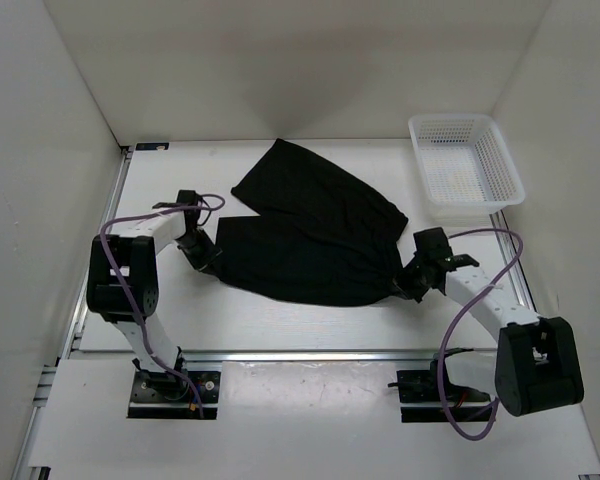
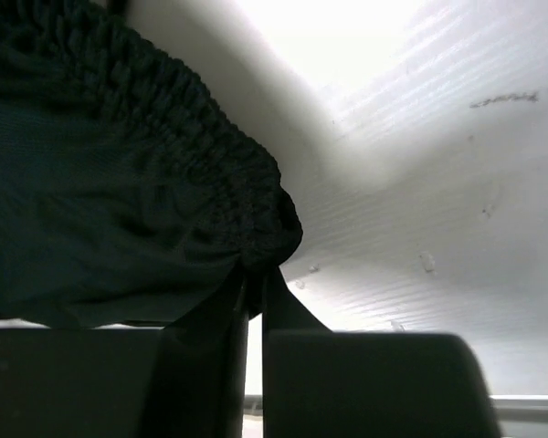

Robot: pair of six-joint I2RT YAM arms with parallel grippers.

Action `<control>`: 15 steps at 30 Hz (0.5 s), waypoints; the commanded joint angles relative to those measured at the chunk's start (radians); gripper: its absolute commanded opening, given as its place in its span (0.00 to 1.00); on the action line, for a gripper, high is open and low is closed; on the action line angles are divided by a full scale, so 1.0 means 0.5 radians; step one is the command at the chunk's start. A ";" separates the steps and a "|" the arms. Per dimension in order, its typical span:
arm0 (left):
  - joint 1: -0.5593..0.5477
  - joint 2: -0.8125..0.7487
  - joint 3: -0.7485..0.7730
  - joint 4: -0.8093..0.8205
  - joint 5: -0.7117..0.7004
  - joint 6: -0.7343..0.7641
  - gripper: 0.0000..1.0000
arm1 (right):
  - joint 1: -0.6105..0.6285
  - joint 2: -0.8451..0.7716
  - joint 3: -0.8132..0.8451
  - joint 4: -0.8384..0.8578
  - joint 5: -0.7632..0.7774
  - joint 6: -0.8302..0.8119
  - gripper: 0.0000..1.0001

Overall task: Fold and stack the shorts
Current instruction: Flatten the shorts out

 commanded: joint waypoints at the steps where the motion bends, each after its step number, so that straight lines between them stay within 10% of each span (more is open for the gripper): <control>1: -0.007 -0.116 0.212 -0.037 0.016 0.016 0.10 | -0.012 0.000 0.332 -0.125 0.198 -0.160 0.01; 7: 0.012 -0.379 0.437 -0.261 -0.009 0.016 0.10 | -0.012 -0.181 0.566 -0.402 0.386 -0.387 0.01; 13: -0.062 -0.515 0.021 -0.158 -0.043 -0.030 0.10 | -0.012 -0.337 0.174 -0.446 0.367 -0.274 0.01; 15: -0.062 -0.445 -0.106 -0.108 0.006 -0.030 0.35 | -0.012 -0.337 0.048 -0.446 0.334 -0.249 0.27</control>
